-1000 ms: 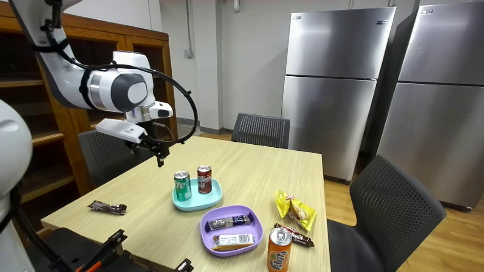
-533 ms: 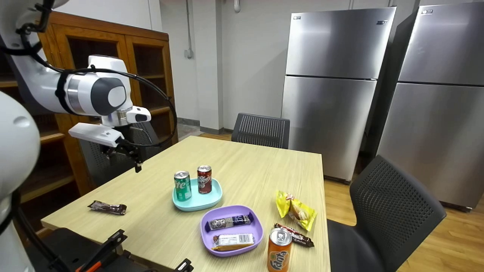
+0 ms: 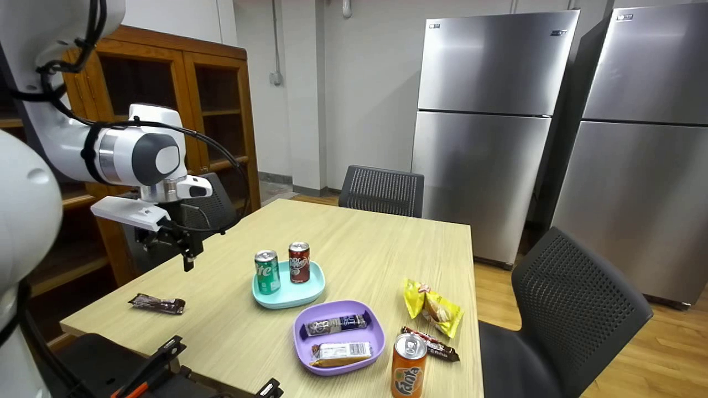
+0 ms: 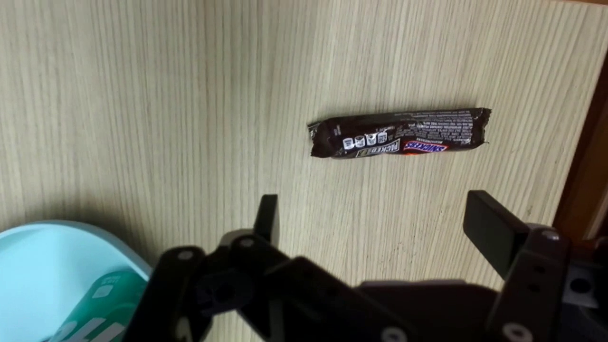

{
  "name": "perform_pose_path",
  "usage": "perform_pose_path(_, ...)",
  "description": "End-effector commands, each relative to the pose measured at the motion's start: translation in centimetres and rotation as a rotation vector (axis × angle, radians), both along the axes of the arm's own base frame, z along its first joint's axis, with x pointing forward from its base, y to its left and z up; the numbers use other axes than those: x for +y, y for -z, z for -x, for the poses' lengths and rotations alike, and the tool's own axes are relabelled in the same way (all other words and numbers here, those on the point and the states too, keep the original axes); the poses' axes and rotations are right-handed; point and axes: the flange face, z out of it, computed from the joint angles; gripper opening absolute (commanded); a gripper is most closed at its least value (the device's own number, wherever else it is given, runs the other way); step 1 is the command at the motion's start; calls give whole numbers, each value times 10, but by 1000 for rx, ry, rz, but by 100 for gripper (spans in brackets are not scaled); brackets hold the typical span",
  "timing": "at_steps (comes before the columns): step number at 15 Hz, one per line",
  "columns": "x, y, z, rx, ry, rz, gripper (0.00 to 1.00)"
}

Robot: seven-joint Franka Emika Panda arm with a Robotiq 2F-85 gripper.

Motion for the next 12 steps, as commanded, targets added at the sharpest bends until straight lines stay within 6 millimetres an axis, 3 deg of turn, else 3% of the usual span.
perform_pose_path(1, 18, 13, 1, 33, -93, 32, 100)
perform_pose_path(7, 34, 32, 0, 38, -225, 46, 100)
perform_pose_path(12, 41, 47, -5, 34, -434, 54, 100)
